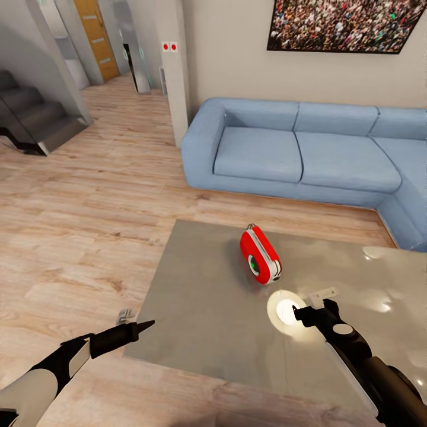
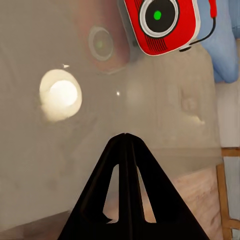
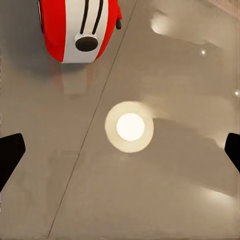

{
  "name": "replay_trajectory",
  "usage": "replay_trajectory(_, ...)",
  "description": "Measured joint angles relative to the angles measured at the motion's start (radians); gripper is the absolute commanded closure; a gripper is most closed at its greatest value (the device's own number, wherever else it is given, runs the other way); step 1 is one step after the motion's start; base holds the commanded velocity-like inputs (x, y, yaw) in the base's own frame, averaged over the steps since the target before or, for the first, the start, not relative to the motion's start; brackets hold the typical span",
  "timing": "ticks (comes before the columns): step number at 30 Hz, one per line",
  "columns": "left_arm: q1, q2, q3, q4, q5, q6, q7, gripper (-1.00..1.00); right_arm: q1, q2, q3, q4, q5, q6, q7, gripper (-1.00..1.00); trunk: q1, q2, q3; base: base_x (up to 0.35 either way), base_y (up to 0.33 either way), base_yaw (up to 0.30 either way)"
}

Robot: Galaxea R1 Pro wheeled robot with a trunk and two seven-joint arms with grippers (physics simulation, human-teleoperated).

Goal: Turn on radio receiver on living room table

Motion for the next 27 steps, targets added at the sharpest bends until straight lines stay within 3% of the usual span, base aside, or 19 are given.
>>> replay_trajectory(9, 0.000, 0.002, -0.001, -0.002, 0.000, -0.001, -0.001, 1.00, 0.000, 0.000, 0.000, 0.001, 0.000, 0.000, 0.000, -1.00, 0.000, 0.000, 0.014, -0.277, 0.000, 0.000)
replay_trajectory(27, 0.000, 0.003, -0.001, 0.021, 0.002, -0.001, 0.002, 1.00, 0.000, 0.000, 0.000, 0.002, 0.000, -0.004, -0.002, -1.00, 0.000, 0.000, 0.042, -0.012, 0.000, 0.000)
